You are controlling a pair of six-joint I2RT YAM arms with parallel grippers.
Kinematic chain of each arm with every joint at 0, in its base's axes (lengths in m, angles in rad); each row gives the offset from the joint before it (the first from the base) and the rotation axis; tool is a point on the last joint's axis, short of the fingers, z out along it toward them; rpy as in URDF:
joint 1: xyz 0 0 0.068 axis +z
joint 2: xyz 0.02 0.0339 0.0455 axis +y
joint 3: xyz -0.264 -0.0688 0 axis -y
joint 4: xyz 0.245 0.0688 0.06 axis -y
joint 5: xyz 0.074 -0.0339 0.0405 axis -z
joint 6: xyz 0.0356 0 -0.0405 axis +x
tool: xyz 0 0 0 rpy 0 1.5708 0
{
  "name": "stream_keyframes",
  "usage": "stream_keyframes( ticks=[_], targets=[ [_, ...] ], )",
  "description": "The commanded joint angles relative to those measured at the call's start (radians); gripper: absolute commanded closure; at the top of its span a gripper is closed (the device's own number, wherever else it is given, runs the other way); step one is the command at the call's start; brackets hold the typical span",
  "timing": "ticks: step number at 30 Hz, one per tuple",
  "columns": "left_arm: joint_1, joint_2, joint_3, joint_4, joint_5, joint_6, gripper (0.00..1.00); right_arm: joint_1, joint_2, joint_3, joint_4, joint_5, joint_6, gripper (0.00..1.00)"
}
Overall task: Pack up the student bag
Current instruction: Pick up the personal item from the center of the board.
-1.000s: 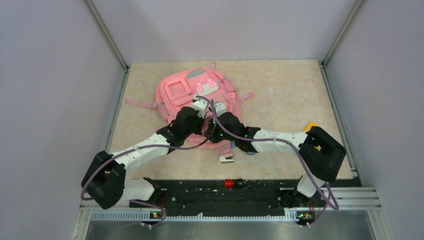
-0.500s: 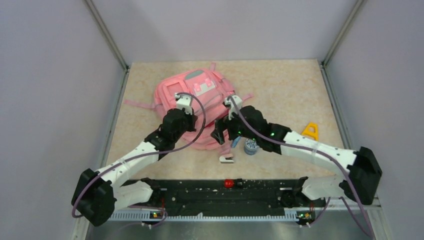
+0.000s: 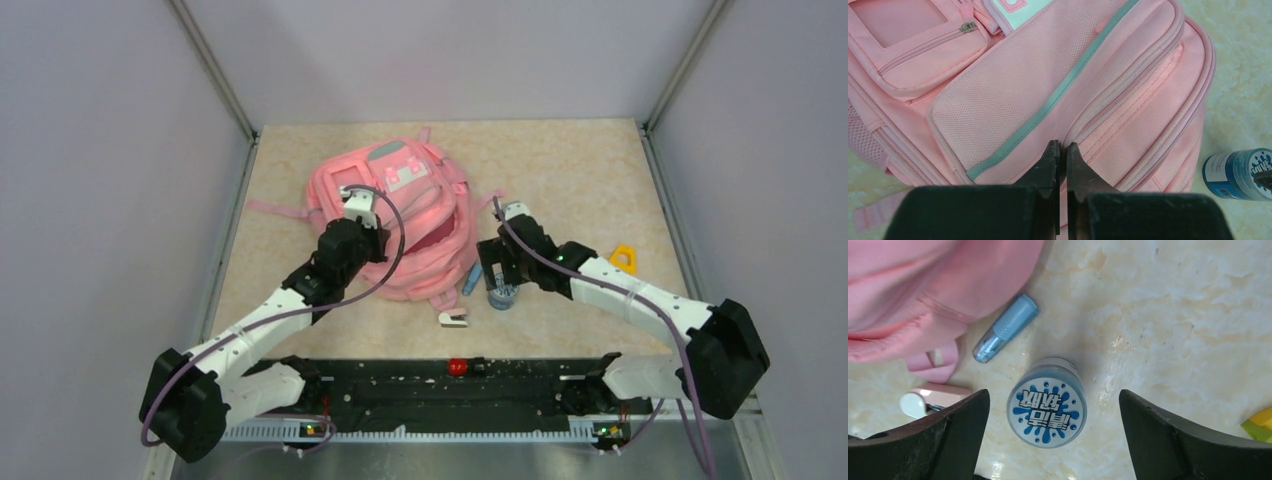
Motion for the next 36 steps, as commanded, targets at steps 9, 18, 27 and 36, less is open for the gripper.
stream_keyframes(
  ticks=[9, 18, 27, 36],
  targets=[
    [0.019, -0.045, 0.005, 0.087, -0.043, -0.042, 1.0, 0.043, 0.085, -0.04, 0.016, -0.011, 0.04, 0.01],
    [0.019, -0.047, 0.004, 0.09, -0.04, -0.042, 1.0, 0.085, 0.18, -0.025, 0.011, 0.014, 0.049, 0.25],
    [0.021, -0.059, 0.023, 0.074, -0.027, -0.045, 1.0, 0.023, -0.001, -0.001, 0.091, 0.046, 0.021, 1.0],
    [0.029, -0.078, 0.032, 0.062, -0.004, -0.061, 1.0, -0.005, -0.1, -0.037, 0.51, -0.064, 0.01, 1.0]
  ],
)
